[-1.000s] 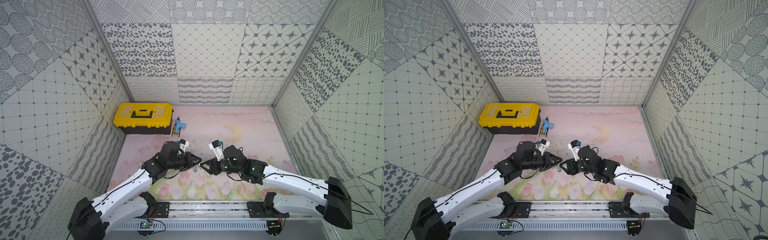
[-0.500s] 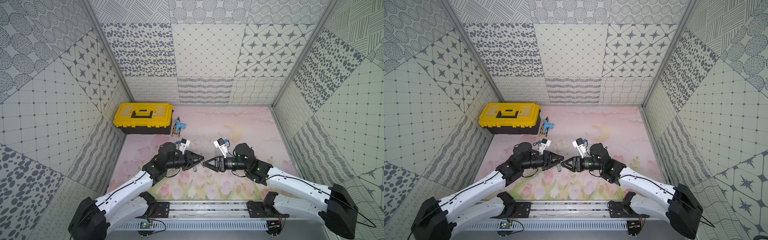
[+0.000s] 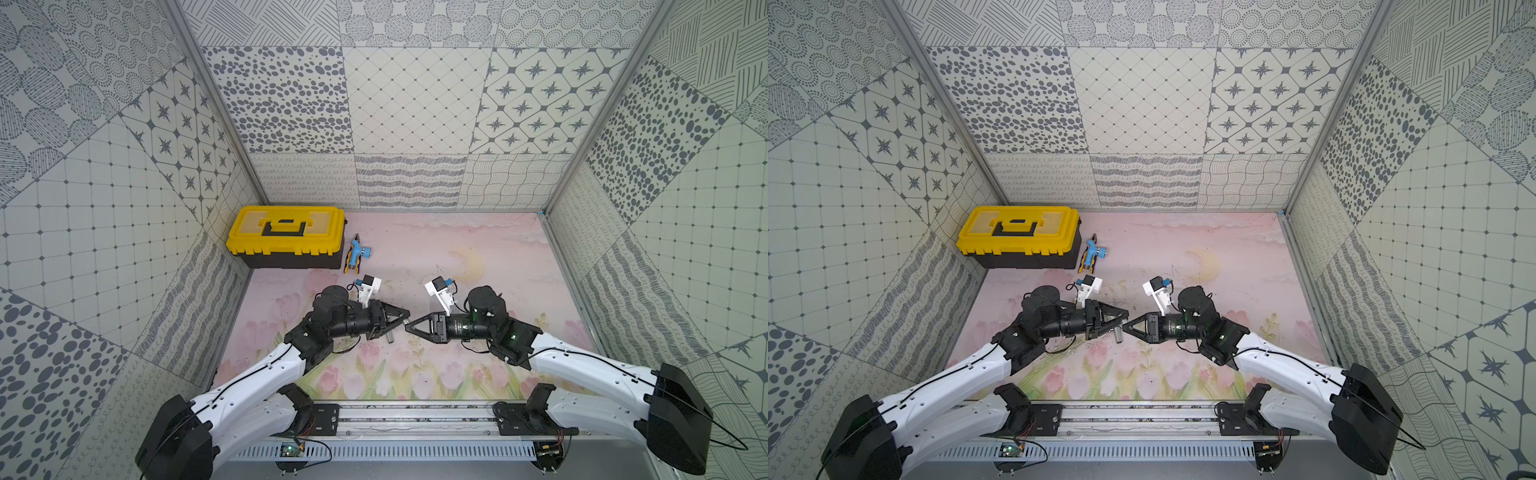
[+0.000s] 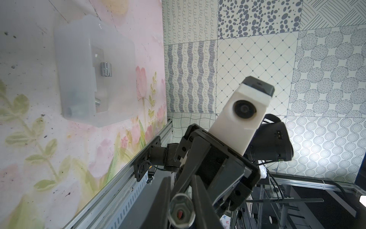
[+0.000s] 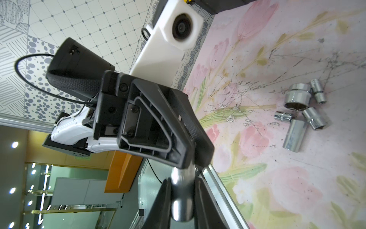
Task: Put the socket on the desktop into the storage box
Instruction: Pick up the socket head at the center of the board.
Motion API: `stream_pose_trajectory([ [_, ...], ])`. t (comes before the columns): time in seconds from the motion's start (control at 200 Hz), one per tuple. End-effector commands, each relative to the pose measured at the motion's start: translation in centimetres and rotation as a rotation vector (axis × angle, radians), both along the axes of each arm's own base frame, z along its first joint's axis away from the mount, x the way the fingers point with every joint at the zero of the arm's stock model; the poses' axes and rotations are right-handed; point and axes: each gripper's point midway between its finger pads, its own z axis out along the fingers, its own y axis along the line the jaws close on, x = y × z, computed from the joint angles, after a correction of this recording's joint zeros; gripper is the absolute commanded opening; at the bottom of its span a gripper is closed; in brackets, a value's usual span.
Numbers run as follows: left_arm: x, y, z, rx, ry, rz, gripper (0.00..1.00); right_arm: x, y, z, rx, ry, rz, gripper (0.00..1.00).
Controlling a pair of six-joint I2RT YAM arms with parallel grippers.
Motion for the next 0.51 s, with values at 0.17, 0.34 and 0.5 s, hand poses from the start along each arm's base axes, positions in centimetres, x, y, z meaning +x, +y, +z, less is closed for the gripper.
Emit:
stream_pose_trajectory([
  [0.17, 0.5, 0.5, 0.6, 0.067, -0.080, 0.025, 0.20, 0.9, -1.2, 0.2, -0.043, -0.045, -0.081, 0.00],
  [0.34, 1.1, 2.7, -1.1, 0.246, -0.092, 0.117, 0.60, 3.0, -3.7, -1.6, -0.233, -0.058, -0.240, 0.00],
  [0.5, 1.1, 4.0, -2.0, 0.356, -0.105, 0.139, 0.63, 4.7, -7.3, -2.9, -0.436, -0.075, -0.412, 0.00],
])
